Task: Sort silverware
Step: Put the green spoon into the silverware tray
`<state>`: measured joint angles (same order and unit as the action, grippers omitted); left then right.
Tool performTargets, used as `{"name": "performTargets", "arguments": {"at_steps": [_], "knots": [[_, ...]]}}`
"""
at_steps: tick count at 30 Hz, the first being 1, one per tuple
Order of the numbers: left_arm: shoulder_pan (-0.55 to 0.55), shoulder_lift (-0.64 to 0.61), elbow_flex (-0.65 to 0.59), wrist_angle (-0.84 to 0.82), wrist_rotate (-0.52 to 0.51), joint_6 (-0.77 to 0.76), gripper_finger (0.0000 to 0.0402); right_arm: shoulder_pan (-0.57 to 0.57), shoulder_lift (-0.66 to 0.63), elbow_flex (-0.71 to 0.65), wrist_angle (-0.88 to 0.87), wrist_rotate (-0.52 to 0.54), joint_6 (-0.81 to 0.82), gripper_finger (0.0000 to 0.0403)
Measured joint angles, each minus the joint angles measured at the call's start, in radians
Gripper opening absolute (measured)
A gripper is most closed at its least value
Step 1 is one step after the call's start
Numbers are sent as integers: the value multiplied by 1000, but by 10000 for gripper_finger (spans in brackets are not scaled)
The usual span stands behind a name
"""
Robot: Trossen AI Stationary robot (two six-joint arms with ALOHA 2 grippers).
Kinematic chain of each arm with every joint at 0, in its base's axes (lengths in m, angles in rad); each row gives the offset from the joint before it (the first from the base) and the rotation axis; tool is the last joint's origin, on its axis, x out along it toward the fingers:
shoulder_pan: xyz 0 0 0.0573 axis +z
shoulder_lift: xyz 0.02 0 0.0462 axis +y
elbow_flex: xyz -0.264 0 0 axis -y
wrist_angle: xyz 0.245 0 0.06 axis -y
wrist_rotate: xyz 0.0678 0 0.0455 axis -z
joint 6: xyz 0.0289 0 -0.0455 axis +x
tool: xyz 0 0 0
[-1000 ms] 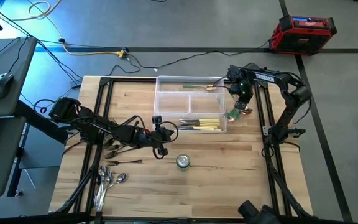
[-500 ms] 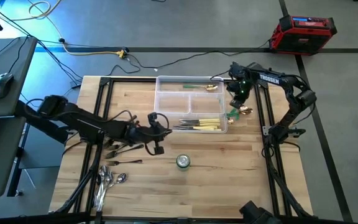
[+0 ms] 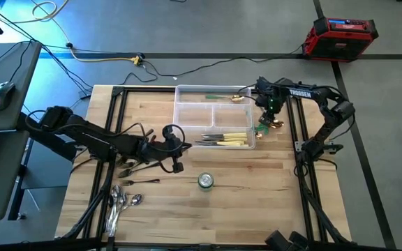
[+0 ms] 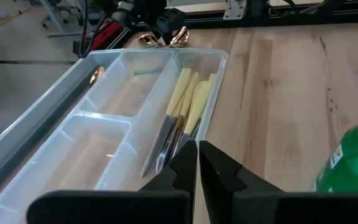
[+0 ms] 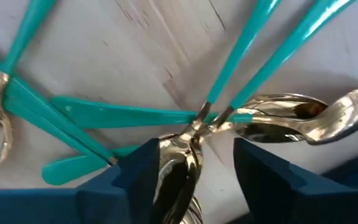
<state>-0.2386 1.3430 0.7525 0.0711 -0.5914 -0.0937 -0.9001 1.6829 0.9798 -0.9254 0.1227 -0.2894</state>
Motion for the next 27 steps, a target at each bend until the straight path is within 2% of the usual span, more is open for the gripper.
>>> {"name": "performTargets", "arguments": {"at_steps": [5, 10, 14, 19, 27], "knots": [[0, 0, 0, -1, 0, 0, 0, -11, 0, -19, 44, -9, 56, 192], [0, 0, 0, -26, 1, -5, 0, -16, 0, -44, 108, -45, 91, 166], [0, 0, 0, -36, -2, -10, 0, -16, -1, -45, 107, -44, 98, 113], [0, 0, 0, -39, -4, -10, 0, -15, -3, -45, 87, -32, 87, 15], [0, 0, 0, -41, -4, -10, 0, -16, -48, -46, 16, -10, 80, 2]]}}
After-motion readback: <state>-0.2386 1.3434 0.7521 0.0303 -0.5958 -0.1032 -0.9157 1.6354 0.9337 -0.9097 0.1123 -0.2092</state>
